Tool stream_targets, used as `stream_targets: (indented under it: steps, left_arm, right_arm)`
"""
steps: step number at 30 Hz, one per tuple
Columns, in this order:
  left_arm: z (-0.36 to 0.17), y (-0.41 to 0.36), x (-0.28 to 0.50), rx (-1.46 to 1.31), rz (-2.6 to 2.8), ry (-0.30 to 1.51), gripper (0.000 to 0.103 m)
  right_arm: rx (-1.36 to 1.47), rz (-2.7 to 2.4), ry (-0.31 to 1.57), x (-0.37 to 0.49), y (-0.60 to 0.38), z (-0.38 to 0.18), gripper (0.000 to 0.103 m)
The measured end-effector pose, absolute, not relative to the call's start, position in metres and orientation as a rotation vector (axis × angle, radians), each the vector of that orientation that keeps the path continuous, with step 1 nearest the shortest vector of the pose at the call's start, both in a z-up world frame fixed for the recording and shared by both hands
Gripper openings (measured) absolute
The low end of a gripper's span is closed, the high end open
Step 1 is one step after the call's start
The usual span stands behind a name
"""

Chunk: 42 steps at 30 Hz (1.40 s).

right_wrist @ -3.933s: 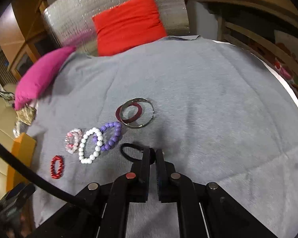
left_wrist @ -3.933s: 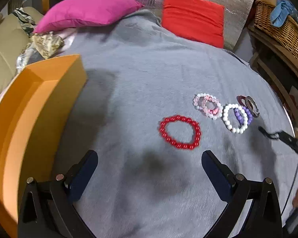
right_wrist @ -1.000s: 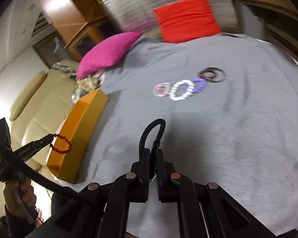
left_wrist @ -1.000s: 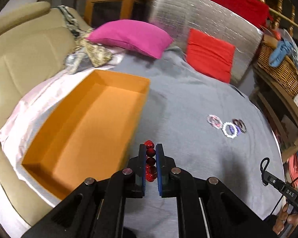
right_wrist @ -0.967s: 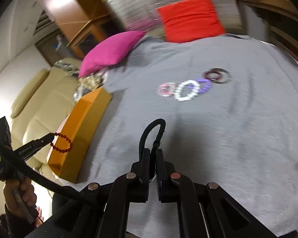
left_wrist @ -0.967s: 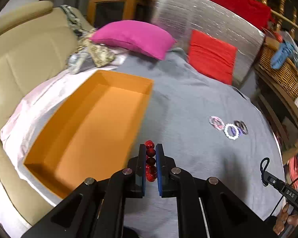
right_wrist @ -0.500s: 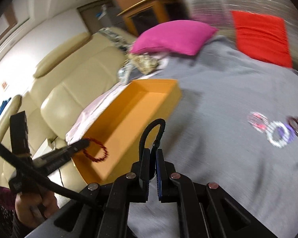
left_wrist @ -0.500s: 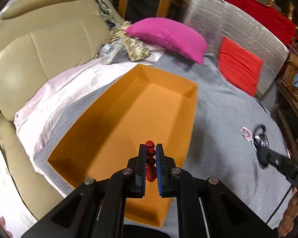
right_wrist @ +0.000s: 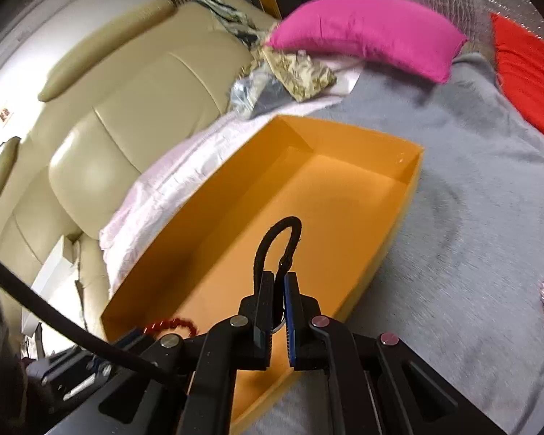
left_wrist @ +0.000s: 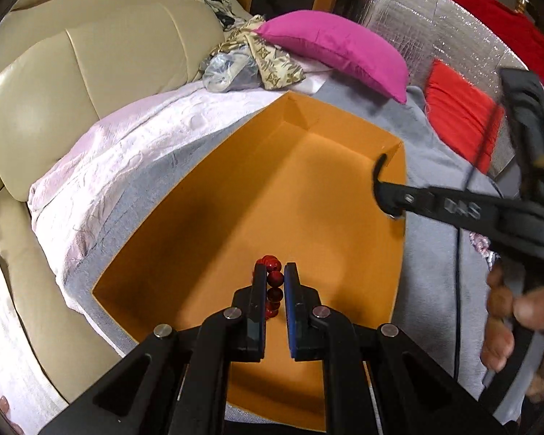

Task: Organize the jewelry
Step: 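Carry the red bracelet and black clip into the orange box and release both, then grasp the pink-white beaded bracelet with the left tool while the right tool grasps the metal bangle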

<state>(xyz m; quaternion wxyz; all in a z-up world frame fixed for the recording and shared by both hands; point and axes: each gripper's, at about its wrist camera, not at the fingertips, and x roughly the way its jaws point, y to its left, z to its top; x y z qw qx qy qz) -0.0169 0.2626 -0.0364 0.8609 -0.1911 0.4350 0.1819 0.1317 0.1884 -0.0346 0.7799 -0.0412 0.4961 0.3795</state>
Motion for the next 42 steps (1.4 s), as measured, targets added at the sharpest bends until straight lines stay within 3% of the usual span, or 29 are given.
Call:
stream_targets:
  steps: [7, 18, 22, 24, 26, 27, 29, 35, 42]
  left_arm:
    - [-0.051, 0.258, -0.014, -0.401, 0.385, 0.962, 0.01]
    - [-0.07, 0.27, -0.02, -0.408, 0.461, 1.031, 0.011]
    - [-0.072, 0.271, -0.02, -0.404, 0.441, 1.042, 0.021]
    - [-0.07, 0.269, -0.022, -0.392, 0.428, 1.04, 0.034]
    - [-0.067, 0.267, -0.024, -0.377, 0.43, 1.03, 0.057]
    - [-0.064, 0.266, -0.025, -0.366, 0.435, 1.021, 0.059]
    - [-0.062, 0.265, -0.024, -0.351, 0.439, 1.015, 0.06]
    - [-0.047, 0.275, -0.033, -0.382, 0.478, 0.964, 0.061]
    - [-0.022, 0.252, -0.037, -0.352, 0.484, 0.897, 0.063]
  right_arm:
    - [-0.197, 0.748, 1.178, 0.146, 0.214, -0.072, 0.006]
    - [-0.349, 0.622, 1.199, 0.144, 0.206, -0.078, 0.005]
    - [-0.382, 0.598, 1.206, 0.144, 0.202, -0.079, 0.005]
    - [-0.38, 0.591, 1.207, 0.144, 0.203, -0.077, 0.006]
    - [-0.346, 0.599, 1.212, 0.145, 0.204, -0.075, 0.02]
    - [-0.314, 0.608, 1.21, 0.145, 0.202, -0.072, 0.029]
    - [-0.268, 0.638, 1.177, 0.143, 0.198, -0.063, 0.073]
    - [-0.093, 0.661, 1.095, 0.142, 0.168, -0.031, 0.077]
    - [0.116, 0.565, 0.987, 0.129, 0.041, -0.01, 0.077]
